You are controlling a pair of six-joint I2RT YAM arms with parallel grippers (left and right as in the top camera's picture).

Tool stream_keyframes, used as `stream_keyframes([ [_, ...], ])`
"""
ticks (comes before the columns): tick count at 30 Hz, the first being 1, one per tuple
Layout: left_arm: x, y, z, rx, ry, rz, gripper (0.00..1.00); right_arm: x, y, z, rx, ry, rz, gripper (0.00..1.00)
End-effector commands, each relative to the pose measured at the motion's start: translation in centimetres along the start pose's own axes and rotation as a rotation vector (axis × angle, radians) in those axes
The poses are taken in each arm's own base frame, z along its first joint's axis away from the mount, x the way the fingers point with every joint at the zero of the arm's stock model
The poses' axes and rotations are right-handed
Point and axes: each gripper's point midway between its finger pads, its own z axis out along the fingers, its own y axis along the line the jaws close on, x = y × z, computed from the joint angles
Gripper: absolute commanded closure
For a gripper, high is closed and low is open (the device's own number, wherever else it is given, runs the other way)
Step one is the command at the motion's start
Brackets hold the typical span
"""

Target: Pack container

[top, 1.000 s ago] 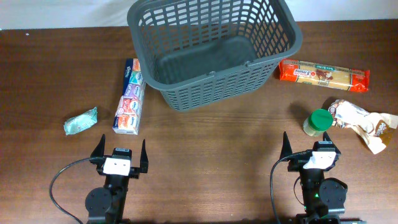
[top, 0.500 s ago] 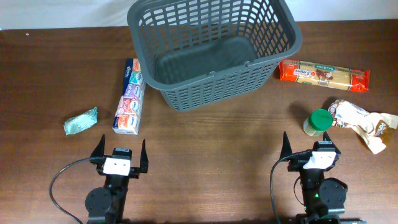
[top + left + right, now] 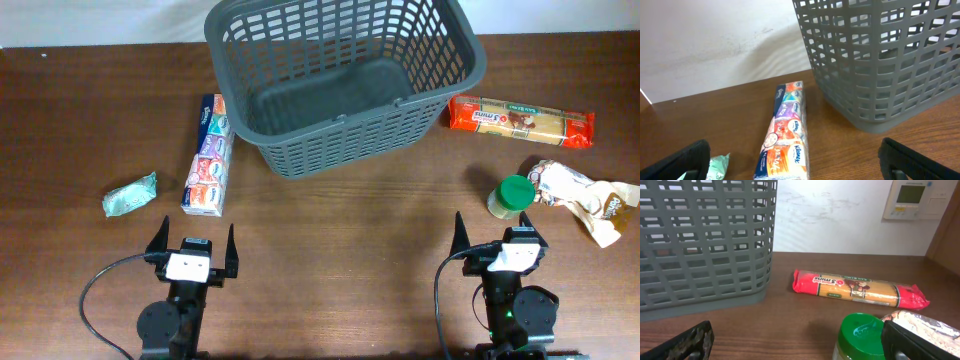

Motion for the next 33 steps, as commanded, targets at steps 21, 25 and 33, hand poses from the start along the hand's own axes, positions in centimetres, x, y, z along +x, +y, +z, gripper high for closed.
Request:
stream_keyframes([
  [21, -2.6, -7.2, -1.8, 0.452, -0.086, -0.227, 0.01, 0.0, 1.8, -0.1, -0.103, 0.011, 0.226, 0.01],
  [25, -4.9, -7.5, -2.5, 0.502, -0.137, -0.274, 0.01, -1.9, 2.2, -0.5, -0.134, -0.018, 0.352, 0.01],
  [33, -8.7, -8.3, -3.3, 0.596, -0.182, -0.248, 0.01, -11.0, 1.7, -2.0, -0.138, -0.15, 0.195, 0.01],
])
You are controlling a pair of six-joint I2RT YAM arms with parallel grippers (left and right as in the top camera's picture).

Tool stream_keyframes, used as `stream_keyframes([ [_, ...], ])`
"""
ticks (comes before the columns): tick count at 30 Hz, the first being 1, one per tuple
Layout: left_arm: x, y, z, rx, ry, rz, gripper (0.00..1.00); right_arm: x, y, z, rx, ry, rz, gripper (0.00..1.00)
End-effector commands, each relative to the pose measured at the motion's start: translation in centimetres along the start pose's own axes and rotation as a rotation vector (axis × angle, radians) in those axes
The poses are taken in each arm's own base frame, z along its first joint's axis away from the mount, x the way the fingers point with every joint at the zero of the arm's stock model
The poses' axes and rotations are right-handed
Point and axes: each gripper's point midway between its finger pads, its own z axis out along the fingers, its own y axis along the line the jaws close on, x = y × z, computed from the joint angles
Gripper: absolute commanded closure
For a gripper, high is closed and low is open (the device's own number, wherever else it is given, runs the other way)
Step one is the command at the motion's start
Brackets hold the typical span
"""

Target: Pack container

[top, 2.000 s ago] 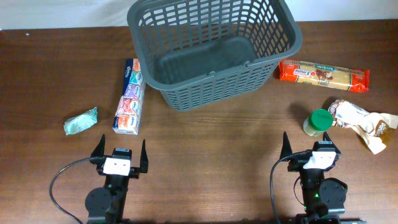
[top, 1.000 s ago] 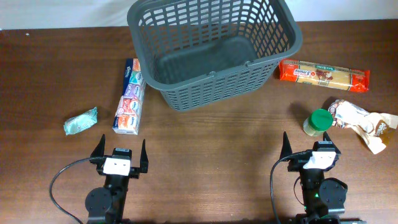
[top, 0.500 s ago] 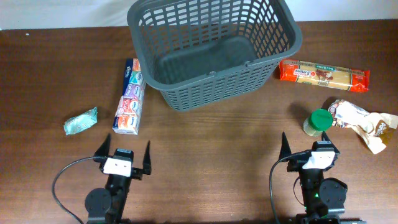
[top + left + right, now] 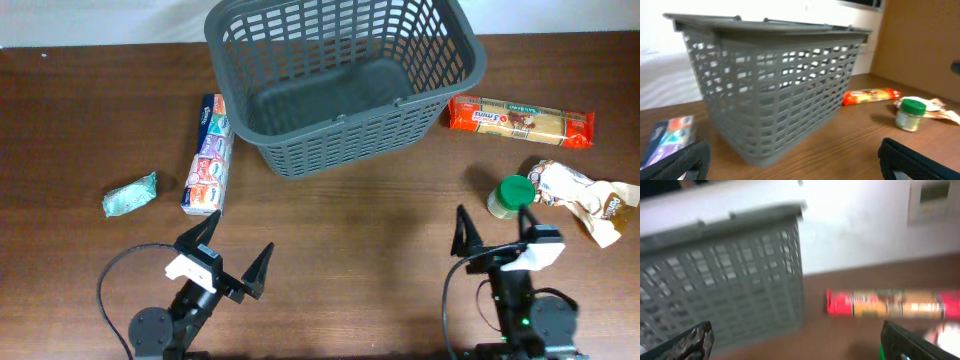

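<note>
An empty grey basket (image 4: 330,148) stands at the far middle of the table. A long tissue pack (image 4: 208,155) and a small green packet (image 4: 130,194) lie to its left. To its right are a red pasta packet (image 4: 520,120), a green-lidded jar (image 4: 511,196) and a crumpled bag (image 4: 585,198). My left gripper (image 4: 228,252) is open near the front, turned towards the basket (image 4: 770,85) and empty. My right gripper (image 4: 493,238) is open and empty just in front of the jar. The right wrist view is blurred and shows the basket (image 4: 720,280) and the pasta packet (image 4: 885,304).
The left wrist view takes in the tissue pack (image 4: 667,137) at its left edge, and the pasta packet (image 4: 871,96) and the jar (image 4: 910,114) at its right. Black cables loop beside both arm bases at the table's front edge.
My left gripper has swung to the right, from facing the tissue pack to facing the basket and the items on the right. My right gripper has shifted a little and its view is blurred. Both stay open.
</note>
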Motion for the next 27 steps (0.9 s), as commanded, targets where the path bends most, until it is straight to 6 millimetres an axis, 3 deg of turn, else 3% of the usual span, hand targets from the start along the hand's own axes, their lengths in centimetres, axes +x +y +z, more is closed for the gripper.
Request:
stream_keyframes([
  [1, -3.5, -2.4, 0.1, 0.134, -0.042, 0.02, 0.01, -5.4, 1.7, -0.1, -0.045, -0.053, -0.033, 0.01],
  [4, -6.3, -4.1, 0.4, 0.218, -0.061, 0.043, 0.01, -7.8, 3.9, 0.8, -0.136, 0.029, -0.03, 0.01],
  [6, -7.0, -5.3, 0.4, 0.29, -0.051, 0.045, 0.01, -8.3, 6.1, 1.2, -0.242, 0.118, -0.018, 0.01],
  [9, -6.5, -7.6, -0.3, 0.44, -0.02, 0.046, 0.01, -7.7, 8.6, 1.3, -0.379, 0.257, 0.016, 0.01],
  [11, -6.3, -8.9, -1.0, 0.524, -0.01, 0.053, 0.01, -6.2, 9.5, 1.4, -0.44, 0.356, 0.049, 0.01],
  [15, -7.4, -9.9, -1.6, 0.581, -0.057, 0.107, 0.01, -5.1, 10.6, 1.7, -0.517, 0.429, 0.085, 0.01],
  [17, -8.4, -9.4, -1.3, 0.54, -0.078, 0.094, 0.01, -6.6, 10.8, 2.1, -0.515, 0.411, 0.083, 0.01],
  [22, -12.1, -8.1, 0.1, 0.459, -0.105, 0.089, 0.01, -12.4, 9.6, 3.8, -0.386, 0.323, -0.017, 0.01],
  [27, -15.2, -8.6, 3.5, 0.527, 0.035, -0.04, 0.01, -16.0, 7.8, 4.8, -0.248, 0.403, -0.146, 0.01],
])
